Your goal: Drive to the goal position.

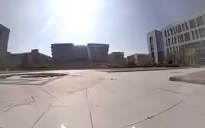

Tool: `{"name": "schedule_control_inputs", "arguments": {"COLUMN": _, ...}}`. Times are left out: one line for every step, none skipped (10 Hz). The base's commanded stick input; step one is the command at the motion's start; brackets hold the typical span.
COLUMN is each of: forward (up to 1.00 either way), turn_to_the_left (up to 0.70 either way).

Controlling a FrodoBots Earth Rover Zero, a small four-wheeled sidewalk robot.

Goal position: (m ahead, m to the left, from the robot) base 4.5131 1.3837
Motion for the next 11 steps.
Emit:
{"name": "schedule_control_inputs", "arguments": {"forward": 0.7, "turn_to_the_left": 0.0}}
{"name": "schedule_control_inputs", "arguments": {"forward": 0.7, "turn_to_the_left": 0.16}}
{"name": "schedule_control_inputs", "arguments": {"forward": 0.7, "turn_to_the_left": 0.26}}
{"name": "schedule_control_inputs", "arguments": {"forward": 0.7, "turn_to_the_left": 0.35}}
{"name": "schedule_control_inputs", "arguments": {"forward": 0.7, "turn_to_the_left": 0.29}}
{"name": "schedule_control_inputs", "arguments": {"forward": 0.7, "turn_to_the_left": 0.23}}
{"name": "schedule_control_inputs", "arguments": {"forward": 0.7, "turn_to_the_left": 0.17}}
{"name": "schedule_control_inputs", "arguments": {"forward": 0.7, "turn_to_the_left": 0.12}}
{"name": "schedule_control_inputs", "arguments": {"forward": 0.7, "turn_to_the_left": 0.06}}
{"name": "schedule_control_inputs", "arguments": {"forward": 0.7, "turn_to_the_left": 0.0}}
{"name": "schedule_control_inputs", "arguments": {"forward": 0.7, "turn_to_the_left": 0.0}}
